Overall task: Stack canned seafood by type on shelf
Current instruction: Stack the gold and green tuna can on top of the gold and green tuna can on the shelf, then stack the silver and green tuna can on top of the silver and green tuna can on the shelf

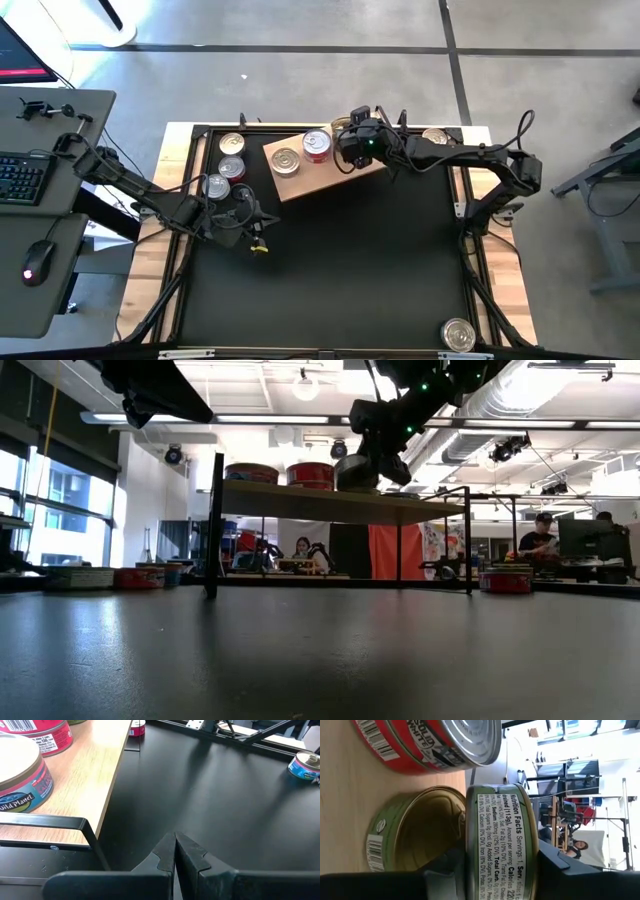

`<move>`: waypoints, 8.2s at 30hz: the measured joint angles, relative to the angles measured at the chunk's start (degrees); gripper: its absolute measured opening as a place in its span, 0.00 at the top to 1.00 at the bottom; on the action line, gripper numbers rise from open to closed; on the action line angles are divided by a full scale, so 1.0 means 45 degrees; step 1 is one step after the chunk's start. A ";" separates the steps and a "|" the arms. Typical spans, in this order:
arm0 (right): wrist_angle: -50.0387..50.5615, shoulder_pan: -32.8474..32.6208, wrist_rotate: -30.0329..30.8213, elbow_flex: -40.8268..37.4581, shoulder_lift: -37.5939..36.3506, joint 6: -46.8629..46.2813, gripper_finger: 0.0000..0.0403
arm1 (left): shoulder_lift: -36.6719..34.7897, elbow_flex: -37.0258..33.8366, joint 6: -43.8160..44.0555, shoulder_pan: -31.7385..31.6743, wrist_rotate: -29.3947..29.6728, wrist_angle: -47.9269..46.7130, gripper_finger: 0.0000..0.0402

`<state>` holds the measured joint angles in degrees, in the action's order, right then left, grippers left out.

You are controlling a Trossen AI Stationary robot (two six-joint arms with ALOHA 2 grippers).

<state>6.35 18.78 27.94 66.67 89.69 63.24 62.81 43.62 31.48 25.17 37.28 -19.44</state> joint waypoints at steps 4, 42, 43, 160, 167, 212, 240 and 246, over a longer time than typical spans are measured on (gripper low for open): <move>-0.0073 0.0158 -0.0132 0.0000 0.0000 -0.0475 0.66 | 0.0000 0.0000 0.0000 0.0000 0.0000 -0.0005 1.00; 0.0058 0.0331 -0.1006 0.0000 0.0005 -0.0389 0.65 | 0.0000 0.0000 0.0865 0.0000 -0.0063 -0.0117 1.00; 0.0068 0.0327 -0.1010 0.0000 0.0005 -0.0503 0.64 | 0.0000 0.0000 0.0865 0.0000 -0.0063 -0.0117 1.00; 0.4574 -0.3239 -0.4387 0.1666 0.0232 -1.6898 0.94 | -0.0102 -0.0889 0.1506 -0.8586 -0.6099 -1.1873 1.00; 0.4141 -0.3630 -0.4603 0.1666 0.0552 -1.7209 0.98 | 0.0368 -0.1350 0.0509 -1.0275 -0.4937 -1.0389 1.00; 0.4438 -0.5177 -0.3688 0.1666 0.0559 -1.7042 1.00 | 0.2943 -0.1311 0.6176 -0.4559 -0.5865 -0.9466 1.00; 0.9900 -0.8168 -0.6890 0.0963 -0.1045 -1.8950 1.00 | 0.5514 -0.0752 0.8225 0.2111 -0.7456 0.1190 1.00; 0.9003 -0.9821 -0.6868 -0.1322 -0.2271 -2.1804 1.00 | 0.7272 0.0777 0.6096 0.1227 -0.7373 0.1988 1.00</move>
<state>46.87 -25.41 -2.97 60.72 79.47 -34.88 95.53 47.11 58.92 30.69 4.10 -10.50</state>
